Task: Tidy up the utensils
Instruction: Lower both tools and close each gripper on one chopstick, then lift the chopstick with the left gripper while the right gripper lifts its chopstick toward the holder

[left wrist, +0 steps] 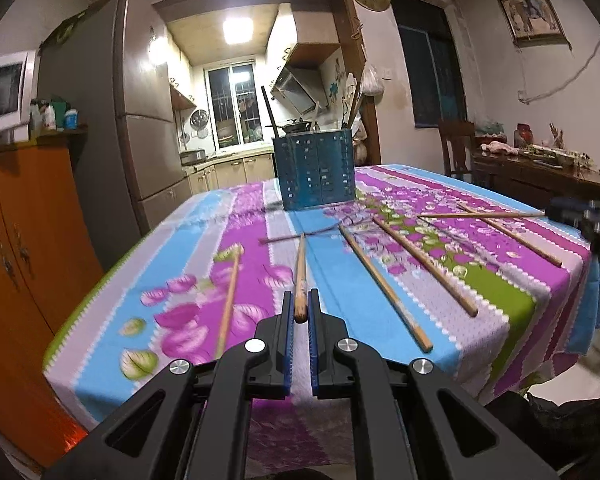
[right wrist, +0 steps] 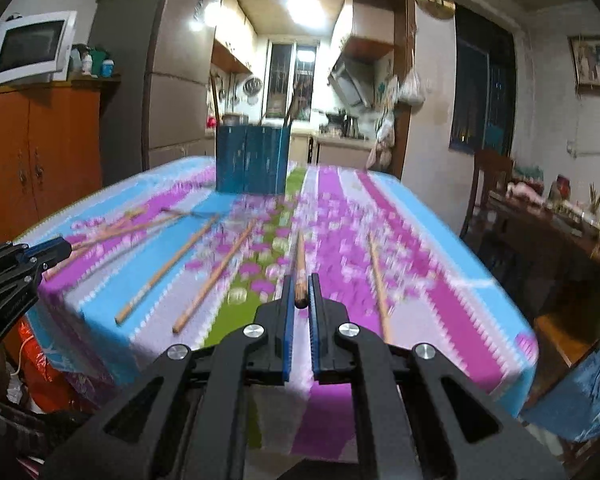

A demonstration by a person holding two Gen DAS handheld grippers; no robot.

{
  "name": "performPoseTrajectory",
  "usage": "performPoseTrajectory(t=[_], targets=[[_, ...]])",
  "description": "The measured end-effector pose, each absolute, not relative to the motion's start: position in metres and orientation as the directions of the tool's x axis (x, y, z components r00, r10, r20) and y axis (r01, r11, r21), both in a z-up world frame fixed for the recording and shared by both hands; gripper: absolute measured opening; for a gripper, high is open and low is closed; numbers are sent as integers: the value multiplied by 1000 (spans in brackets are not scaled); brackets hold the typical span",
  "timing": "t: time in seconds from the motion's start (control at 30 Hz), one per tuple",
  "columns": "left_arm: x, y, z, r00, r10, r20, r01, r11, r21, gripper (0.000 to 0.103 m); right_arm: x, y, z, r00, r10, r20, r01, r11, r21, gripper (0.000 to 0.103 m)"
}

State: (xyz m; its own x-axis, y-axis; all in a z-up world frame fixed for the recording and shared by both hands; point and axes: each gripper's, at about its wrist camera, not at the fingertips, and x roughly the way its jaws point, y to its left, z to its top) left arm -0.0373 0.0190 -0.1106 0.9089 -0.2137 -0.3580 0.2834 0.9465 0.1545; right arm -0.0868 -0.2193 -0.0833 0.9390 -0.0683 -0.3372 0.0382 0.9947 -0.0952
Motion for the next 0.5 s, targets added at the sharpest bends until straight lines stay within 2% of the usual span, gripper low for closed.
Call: performPoseTrajectory(t=[0.17,0.5], targets=[[-38,23,-78,915,-227,-333,291,944,155,8,-88,-222,-48,966,-52,-252,21,992,-127,5],[-23,35,-9,915,-278,-293,317,944,95,8,-75,-223,0,987,6,-160,-30,989,-148,5]])
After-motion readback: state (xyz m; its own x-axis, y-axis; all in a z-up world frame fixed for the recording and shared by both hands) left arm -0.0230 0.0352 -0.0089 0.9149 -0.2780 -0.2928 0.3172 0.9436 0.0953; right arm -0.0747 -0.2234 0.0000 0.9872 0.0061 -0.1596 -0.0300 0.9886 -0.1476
